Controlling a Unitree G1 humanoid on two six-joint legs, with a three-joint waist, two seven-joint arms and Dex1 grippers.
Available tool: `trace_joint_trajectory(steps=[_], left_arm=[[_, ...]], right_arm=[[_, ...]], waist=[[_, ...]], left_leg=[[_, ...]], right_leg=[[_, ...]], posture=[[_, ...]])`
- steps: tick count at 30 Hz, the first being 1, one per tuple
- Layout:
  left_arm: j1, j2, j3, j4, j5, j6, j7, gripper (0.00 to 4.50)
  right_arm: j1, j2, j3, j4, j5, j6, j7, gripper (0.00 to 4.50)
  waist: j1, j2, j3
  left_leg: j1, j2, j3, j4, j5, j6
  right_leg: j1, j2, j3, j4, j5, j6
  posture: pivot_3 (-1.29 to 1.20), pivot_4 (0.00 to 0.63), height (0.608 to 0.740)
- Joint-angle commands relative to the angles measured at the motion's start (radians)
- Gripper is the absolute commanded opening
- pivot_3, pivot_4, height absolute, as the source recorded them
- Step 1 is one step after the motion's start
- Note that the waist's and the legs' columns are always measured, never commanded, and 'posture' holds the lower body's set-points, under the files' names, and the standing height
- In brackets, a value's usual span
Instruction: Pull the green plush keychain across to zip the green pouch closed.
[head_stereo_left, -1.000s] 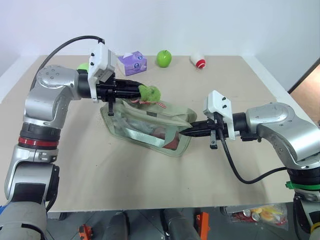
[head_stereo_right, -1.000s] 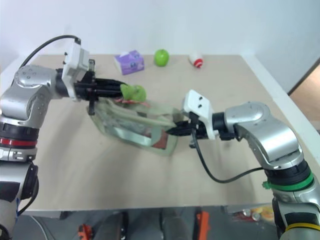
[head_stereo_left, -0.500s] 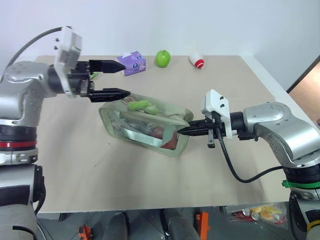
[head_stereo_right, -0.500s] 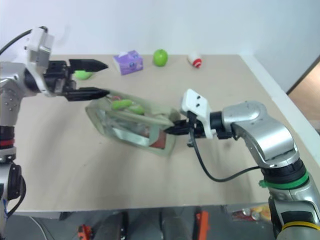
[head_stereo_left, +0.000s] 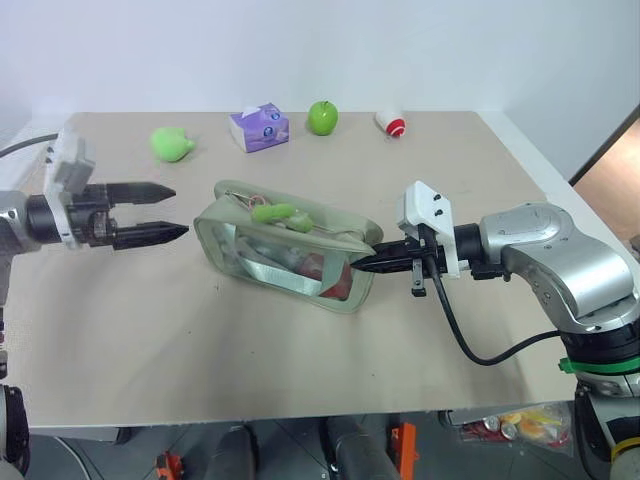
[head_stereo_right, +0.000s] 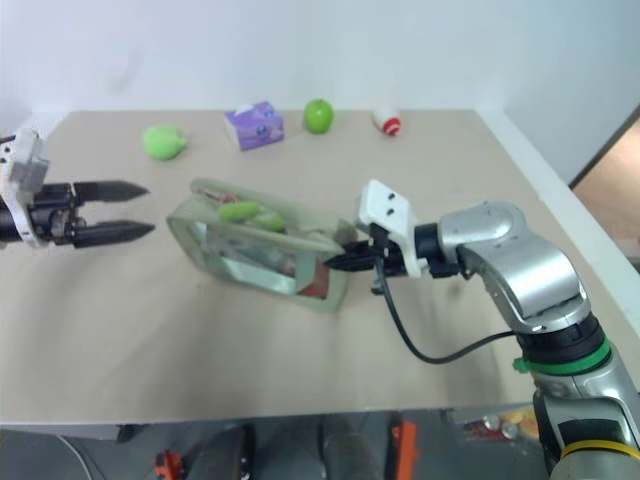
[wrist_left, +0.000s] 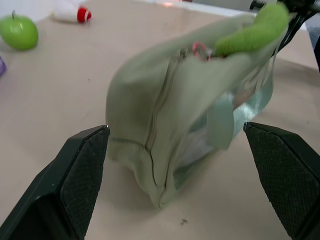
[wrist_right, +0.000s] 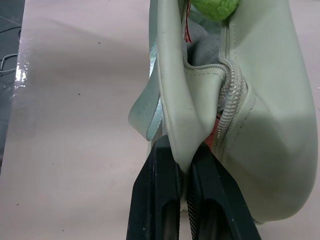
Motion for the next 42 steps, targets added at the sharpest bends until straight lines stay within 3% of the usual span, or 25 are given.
trace_joint_trajectory(steps=[1,8,11,21,22,31,37,40,42], left_arm=[[0.013,-0.013,-0.009,-0.009,0.016,-0.033,0.009,4.44],[-0.019,-0.047,-0.034,0.01,0.013,-0.014,0.011,4.44],[-0.041,-0.073,-0.045,0.025,0.019,-0.029,0.019,3.68],[-0.062,-0.107,-0.059,0.015,-0.002,0.022,0.007,0.22],[-0.058,-0.105,-0.061,0.011,-0.004,0.029,0.003,0.04],[-0.018,-0.11,-0.051,-0.052,-0.034,0.08,0.02,0.04],[0.043,-0.136,-0.013,-0.15,-0.091,0.132,0.08,0.0],[0.077,-0.148,-0.001,-0.201,-0.115,0.147,0.109,0.0],[0.093,-0.155,0.003,-0.222,-0.127,0.154,0.127,0.0]], right_arm=[[-0.023,0.005,-0.014,-0.015,0.008,-0.008,0.003,0.0],[-0.019,-0.001,-0.022,-0.028,0.014,0.005,-0.001,0.0],[-0.016,-0.004,-0.025,-0.033,0.015,0.01,-0.004,0.0],[-0.007,-0.008,-0.037,-0.049,0.025,0.024,-0.016,0.0],[-0.006,-0.008,-0.039,-0.051,0.027,0.025,-0.017,0.0],[-0.064,0.021,-0.125,0.034,0.092,0.06,-0.044,0.0],[-0.103,0.026,-0.24,0.067,0.194,0.109,-0.049,2.07],[-0.107,-0.002,-0.328,0.068,0.287,0.107,0.016,3.07],[-0.141,-0.002,-0.378,0.083,0.33,0.089,0.028,3.07]], waist=[[0.001,0.0,0.0],[0.0,0.0,0.0],[0.001,0.0,0.0],[-0.001,0.0,0.0],[-0.001,0.0,0.0],[-0.001,0.0,0.0],[0.002,0.0,0.0],[0.006,0.0,0.0],[0.007,0.0,0.0]], left_leg=[[0.0,0.0,0.0,0.0,0.0,0.0],[0.0,0.0,0.0,0.0,0.0,0.0],[0.0,0.0,0.0,0.0,0.0,0.0],[0.0,0.0,0.0,0.0,0.0,0.0],[0.0,0.0,0.0,0.0,0.0,0.0],[-0.001,0.0,0.0,0.0,0.0,0.0],[-0.001,0.0,0.0,-0.001,0.0,0.0],[-0.001,0.0,0.0,-0.001,0.0,0.0],[-0.001,-0.001,0.0,-0.001,0.0,0.0]], right_leg=[[0.0,0.0,0.0,0.0,0.0,0.0],[0.0,0.0,0.0,0.0,0.0,0.0],[0.0,0.0,0.0,0.0,0.0,0.0],[0.0,0.0,0.0,0.0,0.0,0.0],[0.0,0.0,0.0,0.0,0.0,0.0],[0.0,0.0,0.001,0.0,0.0,0.0],[0.0,0.0,0.0,0.0,0.0,0.0],[0.0,0.0,0.0,-0.001,-0.001,0.0],[0.0,0.0,0.0,-0.001,-0.001,0.0]], posture=[[0.0,0.15,0.74],[0.0,0.15,0.74],[0.0,0.15,0.74],[0.0,0.15,0.74],[0.0,0.15,0.74],[0.0,0.15,0.74],[0.0,0.15,0.74],[0.0,0.15,0.74],[0.0,0.15,0.74]])
